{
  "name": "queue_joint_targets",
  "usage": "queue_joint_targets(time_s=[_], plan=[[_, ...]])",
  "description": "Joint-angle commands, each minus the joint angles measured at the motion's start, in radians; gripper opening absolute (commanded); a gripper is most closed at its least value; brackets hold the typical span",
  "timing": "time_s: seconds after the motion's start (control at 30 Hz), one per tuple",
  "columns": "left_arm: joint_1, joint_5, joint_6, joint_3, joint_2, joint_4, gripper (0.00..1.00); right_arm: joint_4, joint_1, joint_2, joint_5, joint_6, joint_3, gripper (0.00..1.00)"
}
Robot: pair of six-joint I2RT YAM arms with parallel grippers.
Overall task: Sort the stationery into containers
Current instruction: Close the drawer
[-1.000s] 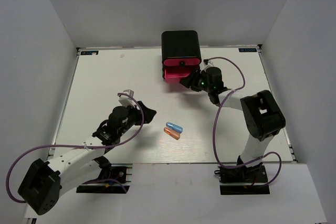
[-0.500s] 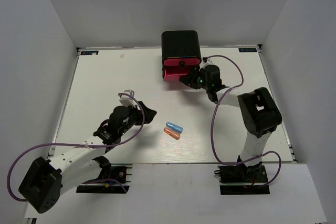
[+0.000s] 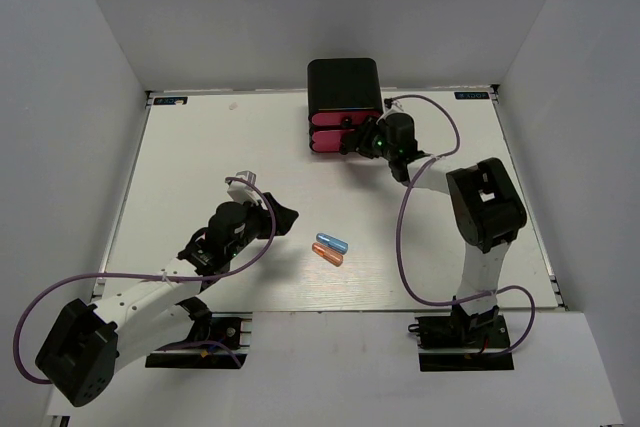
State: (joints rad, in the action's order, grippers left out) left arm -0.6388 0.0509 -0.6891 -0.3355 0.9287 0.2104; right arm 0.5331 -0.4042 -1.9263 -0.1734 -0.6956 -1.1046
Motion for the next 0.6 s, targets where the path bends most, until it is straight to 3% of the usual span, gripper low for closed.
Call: queue_joint_targets(time_s=[0.0,0.43,0.57], plan=[[-0.004,-0.003,-0.001,-0.016,-0.011,0.007,0.69,0.062,0.001,-0.013,0.022,0.027,-0.073,0.27],[-0.004,-0.003,-0.001,-0.034,-0.001,-0.013,0.69,0.073,0.001,-0.062,0.061,0.010,-0.121,0.27],[-0.004,-0.003,-0.001,-0.045,0.009,-0.013,0.69,0.082,0.001,-0.057,0.057,0.001,-0.113,0.35]])
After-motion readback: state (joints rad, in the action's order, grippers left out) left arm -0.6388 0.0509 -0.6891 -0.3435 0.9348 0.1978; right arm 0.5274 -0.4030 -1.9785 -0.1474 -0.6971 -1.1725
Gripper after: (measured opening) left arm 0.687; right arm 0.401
